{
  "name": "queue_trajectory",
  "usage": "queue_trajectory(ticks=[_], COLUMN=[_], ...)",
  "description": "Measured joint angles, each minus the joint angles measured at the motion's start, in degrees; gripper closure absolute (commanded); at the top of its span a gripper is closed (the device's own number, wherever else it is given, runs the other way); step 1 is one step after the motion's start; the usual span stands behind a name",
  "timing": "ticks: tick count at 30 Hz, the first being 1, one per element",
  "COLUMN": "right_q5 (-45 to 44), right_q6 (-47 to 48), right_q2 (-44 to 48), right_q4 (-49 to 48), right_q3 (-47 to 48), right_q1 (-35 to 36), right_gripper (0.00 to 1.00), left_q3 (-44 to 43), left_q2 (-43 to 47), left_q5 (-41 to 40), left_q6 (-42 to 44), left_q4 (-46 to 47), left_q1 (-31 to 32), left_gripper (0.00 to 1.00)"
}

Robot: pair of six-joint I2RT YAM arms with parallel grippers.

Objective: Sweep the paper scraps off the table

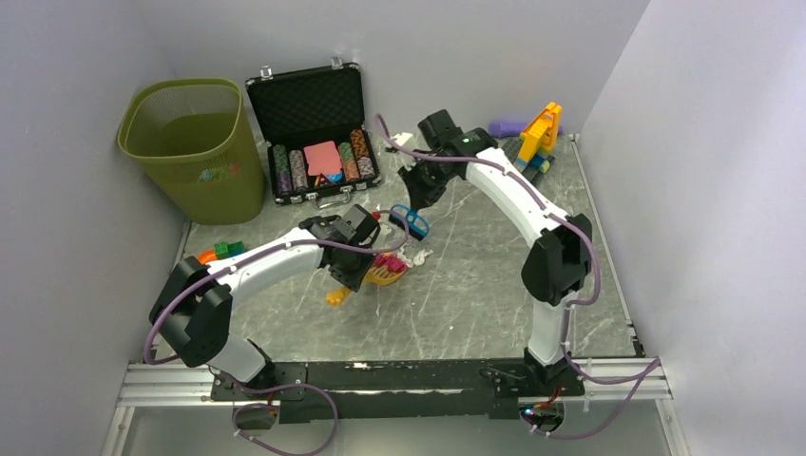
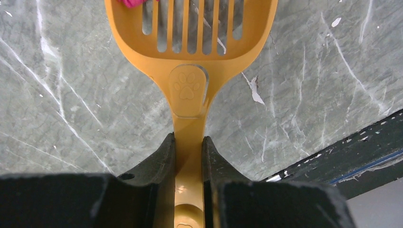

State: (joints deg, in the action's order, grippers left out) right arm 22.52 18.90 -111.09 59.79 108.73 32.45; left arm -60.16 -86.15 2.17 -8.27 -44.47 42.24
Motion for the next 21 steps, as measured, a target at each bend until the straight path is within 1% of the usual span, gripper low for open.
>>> queue_trajectory(ticks=[4, 13, 18, 21], right_q5=[-5.4, -22.8, -26.6, -27.1], right_q6=[-2.1, -6.1, -8.5, -9.6], right_q2=[2.1, 0.4, -0.9, -2.4], right_q4=[-1.8, -1.9, -2.5, -3.5], right_q3=[-1.4, -3.7, -8.5, -9.3], right_q1=[-2.0, -0.9, -0.2, 2.0], right_gripper=[1.0, 1.0, 1.0, 1.0], left_q3=[1.2, 2.1, 2.0, 1.9], left_q2=[0.1, 0.4, 0.4, 0.3], left_q5=[-0.5, -1.4, -2.1, -2.1], left_q6=[-0.6, -1.5, -1.5, -1.5], left_q4=[1.1, 1.9, 1.7, 1.7], left_q1=[0.8, 3.2, 4.6, 4.7], left_gripper=[1.0, 1.0, 1.0, 1.0])
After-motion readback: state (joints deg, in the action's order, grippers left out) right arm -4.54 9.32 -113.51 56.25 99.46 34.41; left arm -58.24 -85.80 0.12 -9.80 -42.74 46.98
